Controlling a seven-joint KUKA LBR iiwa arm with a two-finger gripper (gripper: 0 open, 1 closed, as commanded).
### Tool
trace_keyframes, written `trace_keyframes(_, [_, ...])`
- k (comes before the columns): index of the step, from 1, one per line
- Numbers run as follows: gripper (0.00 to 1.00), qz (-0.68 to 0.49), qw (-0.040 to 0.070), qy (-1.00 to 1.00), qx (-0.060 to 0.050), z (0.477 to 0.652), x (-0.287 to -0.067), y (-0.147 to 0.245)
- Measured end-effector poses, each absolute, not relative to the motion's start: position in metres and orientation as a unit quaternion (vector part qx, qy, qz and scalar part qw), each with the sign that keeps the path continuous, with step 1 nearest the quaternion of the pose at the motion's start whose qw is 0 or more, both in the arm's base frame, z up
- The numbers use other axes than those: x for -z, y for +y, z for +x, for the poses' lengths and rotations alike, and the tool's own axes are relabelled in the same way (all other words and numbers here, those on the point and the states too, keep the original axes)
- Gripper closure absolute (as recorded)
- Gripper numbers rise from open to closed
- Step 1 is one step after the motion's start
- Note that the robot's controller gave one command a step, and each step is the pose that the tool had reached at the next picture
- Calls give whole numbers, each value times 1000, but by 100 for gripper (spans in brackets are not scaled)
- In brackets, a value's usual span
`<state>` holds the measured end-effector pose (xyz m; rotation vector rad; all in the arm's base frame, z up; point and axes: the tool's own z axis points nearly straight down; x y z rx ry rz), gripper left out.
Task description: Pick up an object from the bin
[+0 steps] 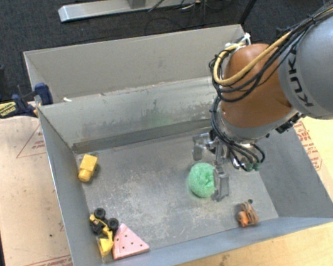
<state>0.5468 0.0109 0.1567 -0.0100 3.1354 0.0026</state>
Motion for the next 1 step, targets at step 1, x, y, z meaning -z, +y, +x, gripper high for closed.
trace_keyframes(1, [0,-16,1,1000,0,549,-118,-3])
